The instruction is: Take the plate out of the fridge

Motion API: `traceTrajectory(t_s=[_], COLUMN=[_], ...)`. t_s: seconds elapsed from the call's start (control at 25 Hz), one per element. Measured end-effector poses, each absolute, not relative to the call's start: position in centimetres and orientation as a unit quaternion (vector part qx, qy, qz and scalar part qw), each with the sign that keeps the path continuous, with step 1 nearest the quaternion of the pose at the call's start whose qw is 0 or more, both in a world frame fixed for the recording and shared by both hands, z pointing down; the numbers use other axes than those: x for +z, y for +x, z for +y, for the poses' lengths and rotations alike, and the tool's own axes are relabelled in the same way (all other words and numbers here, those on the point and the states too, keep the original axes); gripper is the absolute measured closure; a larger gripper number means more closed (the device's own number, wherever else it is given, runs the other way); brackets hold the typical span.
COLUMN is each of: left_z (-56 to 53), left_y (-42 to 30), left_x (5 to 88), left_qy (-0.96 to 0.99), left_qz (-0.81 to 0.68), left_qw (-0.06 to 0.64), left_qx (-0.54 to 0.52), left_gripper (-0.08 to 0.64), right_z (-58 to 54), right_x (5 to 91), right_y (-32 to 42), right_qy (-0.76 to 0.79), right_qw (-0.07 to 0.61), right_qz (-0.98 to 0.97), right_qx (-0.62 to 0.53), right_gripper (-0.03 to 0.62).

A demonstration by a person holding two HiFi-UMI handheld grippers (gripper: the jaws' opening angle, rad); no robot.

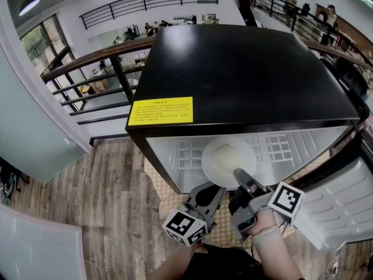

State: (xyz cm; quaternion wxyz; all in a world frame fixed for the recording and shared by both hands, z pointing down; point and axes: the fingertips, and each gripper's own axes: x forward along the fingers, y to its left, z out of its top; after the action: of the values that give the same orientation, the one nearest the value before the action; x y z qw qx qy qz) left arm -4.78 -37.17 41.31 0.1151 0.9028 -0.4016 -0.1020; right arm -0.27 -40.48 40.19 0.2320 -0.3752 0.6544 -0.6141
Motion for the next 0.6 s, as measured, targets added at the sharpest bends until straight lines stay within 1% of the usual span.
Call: traceTrajectory(t_s=[0.6], left_z=[-37.5], left_y=[-5.0], left_x=[41.5], left_qy=[0.901], left_qz=[-0.406], left_qw=[0.118], left_qx=[-0.099], left_gripper=[0.551], right_z=[-41.8], right_x=[40.4], right_y=[-0.7], right_qy=[-0.338], right_qw=[0.316], right_qz=[0.611], right_qx=[-0.642], right_gripper=[0.529])
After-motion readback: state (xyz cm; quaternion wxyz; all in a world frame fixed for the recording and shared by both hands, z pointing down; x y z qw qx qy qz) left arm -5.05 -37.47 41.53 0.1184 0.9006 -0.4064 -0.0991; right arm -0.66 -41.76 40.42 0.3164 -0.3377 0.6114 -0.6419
